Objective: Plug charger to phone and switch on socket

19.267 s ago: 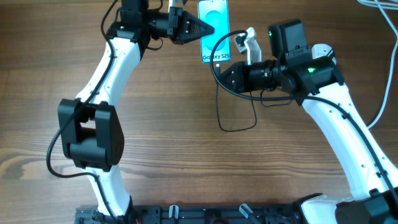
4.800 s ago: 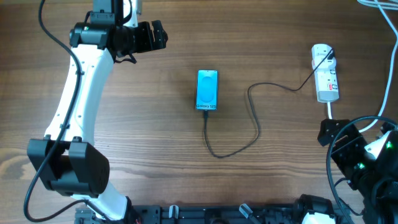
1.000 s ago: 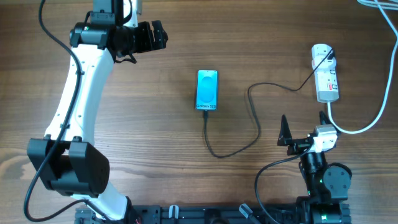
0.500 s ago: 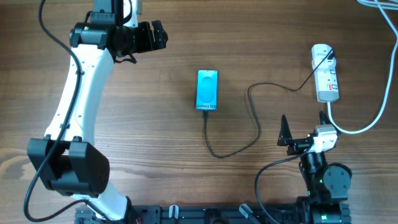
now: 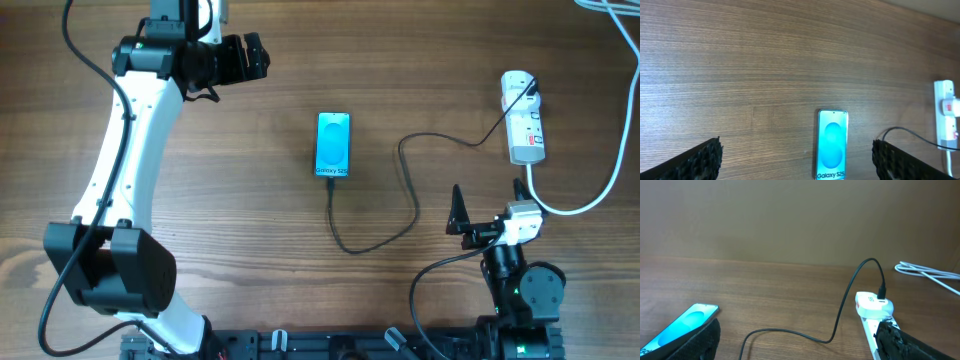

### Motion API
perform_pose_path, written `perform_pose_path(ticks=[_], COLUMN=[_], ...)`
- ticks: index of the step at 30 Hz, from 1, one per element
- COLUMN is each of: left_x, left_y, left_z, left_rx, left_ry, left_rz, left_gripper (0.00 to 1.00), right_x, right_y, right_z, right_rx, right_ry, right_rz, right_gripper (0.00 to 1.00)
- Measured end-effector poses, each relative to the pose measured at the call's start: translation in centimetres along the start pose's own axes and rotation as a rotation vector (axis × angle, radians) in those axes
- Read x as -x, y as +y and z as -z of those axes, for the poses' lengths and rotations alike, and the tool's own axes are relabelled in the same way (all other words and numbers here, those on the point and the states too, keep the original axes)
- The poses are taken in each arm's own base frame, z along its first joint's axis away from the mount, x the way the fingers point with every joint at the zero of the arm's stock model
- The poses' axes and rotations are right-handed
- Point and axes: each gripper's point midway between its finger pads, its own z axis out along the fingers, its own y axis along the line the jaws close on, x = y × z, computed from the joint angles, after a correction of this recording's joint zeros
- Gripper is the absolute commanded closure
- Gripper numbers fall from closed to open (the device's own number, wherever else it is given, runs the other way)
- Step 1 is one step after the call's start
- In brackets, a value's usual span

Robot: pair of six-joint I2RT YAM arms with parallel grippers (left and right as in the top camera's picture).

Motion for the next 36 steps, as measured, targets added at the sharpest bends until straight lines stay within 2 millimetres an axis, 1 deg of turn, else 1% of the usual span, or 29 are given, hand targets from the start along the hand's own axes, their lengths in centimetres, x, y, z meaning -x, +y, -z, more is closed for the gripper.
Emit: perform_pose_path(ticks=[2, 3, 4, 5, 7, 9, 11, 13, 14, 15, 17, 18, 19, 20, 23, 26, 29, 33, 36], left_x=[-0.5, -1.1, -1.9, -2.3, -3.0, -3.2, -3.5, -4.4, -5.6, -6.1, -8.2, -10.6, -12.6, -13.9, -16.0, -16.7, -17.5, -18.1, -19.0], left_y=[0.5, 0.8, 1.2, 1.5, 1.8, 1.8, 1.8, 2.1, 2.4, 2.6, 3.3, 4.1, 4.6, 4.9, 5.6, 6.2, 6.6, 6.6, 6.7], left_z=[0.1, 0.2, 0.7, 1.1, 2.7, 4.4, 5.5, 6.2, 6.4, 6.0, 5.6, 5.5, 5.5, 5.7, 6.3, 7.1, 7.4, 7.8, 8.0], left_rx=[0.032, 0.054, 0.082, 0.100, 0.133, 0.154, 0.158, 0.166, 0.167, 0.158, 0.166, 0.174, 0.179, 0.181, 0.175, 0.164, 0.149, 0.122, 0.108], left_ry=[0.016, 0.039, 0.064, 0.073, 0.082, 0.062, 0.039, 0.021, 0.024, -0.015, 0.001, 0.031, 0.055, 0.064, -0.004, -0.132, -0.249, -0.395, -0.457], left_rz=[0.004, 0.008, 0.014, 0.016, 0.019, 0.013, -0.003, -0.040, -0.049, -0.074, -0.090, -0.099, -0.102, -0.107, -0.121, -0.131, -0.149, -0.178, -0.190], left_gripper=[0.00, 0.00, 0.00, 0.00, 0.00, 0.00, 0.00, 0.00, 0.00, 0.00, 0.00, 0.00, 0.00, 0.00, 0.00, 0.00, 0.00, 0.00, 0.00], right_x=[0.0, 0.0, 0.0, 0.0, 0.0, 0.0, 0.0, 0.0, 0.0, 0.0, 0.1, 0.0, 0.0, 0.0, 0.1, 0.1, 0.1, 0.1, 0.1], right_y=[0.0, 0.0, 0.0, 0.0, 0.0, 0.0, 0.0, 0.0, 0.0, 0.0, 0.0, 0.0, 0.0, 0.0, 0.0, 0.0, 0.0, 0.0, 0.0], right_z=[0.0, 0.0, 0.0, 0.0, 0.0, 0.0, 0.0, 0.0, 0.0, 0.0, 0.0, 0.0, 0.0, 0.0, 0.0, 0.0, 0.0, 0.0, 0.0], right_rx=[0.000, 0.000, 0.000, 0.000, 0.000, 0.000, 0.000, 0.000, 0.000, 0.000, 0.000, 0.000, 0.000, 0.000, 0.000, 0.000, 0.000, 0.000, 0.000], right_ry=[0.000, 0.000, 0.000, 0.000, 0.000, 0.000, 0.000, -0.001, -0.001, -0.001, -0.002, -0.002, -0.002, -0.002, -0.003, -0.003, -0.003, -0.003, -0.003], right_rz=[0.000, 0.000, 0.000, 0.000, 0.000, 0.000, 0.000, 0.000, 0.000, 0.000, 0.000, 0.000, 0.000, 0.000, 0.000, 0.000, 0.000, 0.000, 0.000], right_gripper=[0.00, 0.00, 0.00, 0.00, 0.00, 0.00, 0.00, 0.00, 0.00, 0.00, 0.00, 0.00, 0.00, 0.00, 0.00, 0.00, 0.00, 0.00, 0.00])
